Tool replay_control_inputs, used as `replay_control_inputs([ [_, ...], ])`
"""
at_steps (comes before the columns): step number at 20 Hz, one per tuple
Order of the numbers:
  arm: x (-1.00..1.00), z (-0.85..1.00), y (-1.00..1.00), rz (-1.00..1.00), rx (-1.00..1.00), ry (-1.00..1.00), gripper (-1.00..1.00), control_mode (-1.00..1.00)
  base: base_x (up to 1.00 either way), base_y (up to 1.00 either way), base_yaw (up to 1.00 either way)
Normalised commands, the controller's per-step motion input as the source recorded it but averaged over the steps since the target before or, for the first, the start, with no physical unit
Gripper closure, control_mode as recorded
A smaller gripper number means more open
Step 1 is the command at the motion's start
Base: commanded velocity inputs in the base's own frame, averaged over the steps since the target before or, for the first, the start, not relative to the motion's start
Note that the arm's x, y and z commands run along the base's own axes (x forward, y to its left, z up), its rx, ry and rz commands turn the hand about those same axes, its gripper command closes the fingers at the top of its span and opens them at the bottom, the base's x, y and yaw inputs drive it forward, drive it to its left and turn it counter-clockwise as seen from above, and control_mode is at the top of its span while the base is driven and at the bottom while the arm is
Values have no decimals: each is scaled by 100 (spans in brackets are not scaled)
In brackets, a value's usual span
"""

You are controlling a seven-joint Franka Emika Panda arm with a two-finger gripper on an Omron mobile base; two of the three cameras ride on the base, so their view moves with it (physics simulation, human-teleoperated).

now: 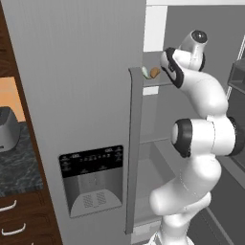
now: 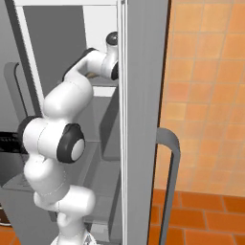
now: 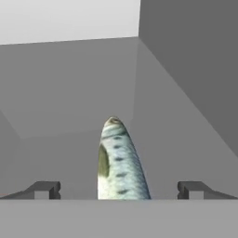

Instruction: Place one sweet potato and one fish in each tupperware on the nearby counter, to pack two identical lunches.

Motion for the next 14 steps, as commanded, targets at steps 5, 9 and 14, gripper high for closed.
replay_control_inputs([
  [5, 20, -50, -2, 0, -4, 0, 100, -100, 0, 0, 0],
  [9, -40, -59, 28, 0, -9, 0, 100, -100, 0, 0, 0],
  [14, -48, -41, 10, 0, -3, 6, 100, -100, 0, 0, 0],
])
